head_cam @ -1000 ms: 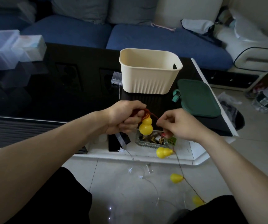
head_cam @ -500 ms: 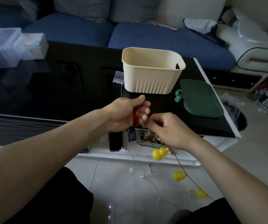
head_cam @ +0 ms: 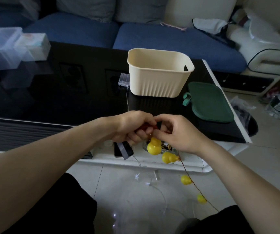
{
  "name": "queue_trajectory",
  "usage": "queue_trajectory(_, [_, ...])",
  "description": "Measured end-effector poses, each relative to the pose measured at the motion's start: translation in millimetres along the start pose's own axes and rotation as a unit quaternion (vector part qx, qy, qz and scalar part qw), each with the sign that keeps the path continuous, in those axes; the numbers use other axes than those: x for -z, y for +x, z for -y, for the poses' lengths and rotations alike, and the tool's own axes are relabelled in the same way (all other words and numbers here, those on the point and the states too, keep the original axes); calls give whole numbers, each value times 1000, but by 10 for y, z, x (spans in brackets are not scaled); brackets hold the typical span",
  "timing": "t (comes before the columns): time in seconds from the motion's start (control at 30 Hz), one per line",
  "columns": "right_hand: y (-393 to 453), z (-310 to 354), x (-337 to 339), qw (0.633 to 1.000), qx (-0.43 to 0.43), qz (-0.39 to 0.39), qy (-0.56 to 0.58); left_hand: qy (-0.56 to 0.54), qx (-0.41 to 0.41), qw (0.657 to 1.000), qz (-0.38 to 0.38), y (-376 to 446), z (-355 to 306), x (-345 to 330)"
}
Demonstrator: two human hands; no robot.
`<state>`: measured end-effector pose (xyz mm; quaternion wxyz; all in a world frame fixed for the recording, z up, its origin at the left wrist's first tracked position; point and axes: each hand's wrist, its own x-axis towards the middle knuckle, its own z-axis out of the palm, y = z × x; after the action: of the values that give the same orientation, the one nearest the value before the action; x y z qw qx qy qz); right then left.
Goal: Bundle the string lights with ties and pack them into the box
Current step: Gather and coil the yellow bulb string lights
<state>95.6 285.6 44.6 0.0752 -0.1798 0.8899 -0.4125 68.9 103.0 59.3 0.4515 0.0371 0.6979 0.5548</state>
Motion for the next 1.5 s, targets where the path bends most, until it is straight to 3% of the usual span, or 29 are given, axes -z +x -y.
queue_trajectory(0.17, [-14, 81, -44, 998, -4, -62, -14, 12, -13, 1000, 6, -7, -21, -25])
queue_trajectory(0.37, [25, 164, 3, 988, -43, -139, 58, -29, -109, 993, -32, -50, -99, -12])
queue_trajectory(0.5, [29, 246, 24, 958, -107, -120, 240, -8, -182, 983, 4, -118, -106, 85])
queue_trajectory(0.6, [17, 268, 37, 945, -127, -58, 295, 7, -217, 974, 67, -186, -93, 200])
queue_trajectory(0.77, [-2, 293, 35, 949, -118, 1, 294, 48, -221, 972, 70, -214, -92, 252])
queue_trajectory(0.93, [-13, 192, -2, 991, -58, -23, 119, 165, -258, 952, 0, -195, -89, 200])
queue_trajectory(1.07, [-5, 142, -6, 990, -49, -56, 119, 79, -259, 963, -5, -161, -79, 109])
queue_trajectory(1.2, [19, 129, 29, 980, -64, -68, 173, -60, -237, 969, 43, -123, -50, 67])
queue_trajectory(1.5, [15, 76, 52, 968, -78, -31, 238, -58, -243, 965, 75, -37, -40, -2])
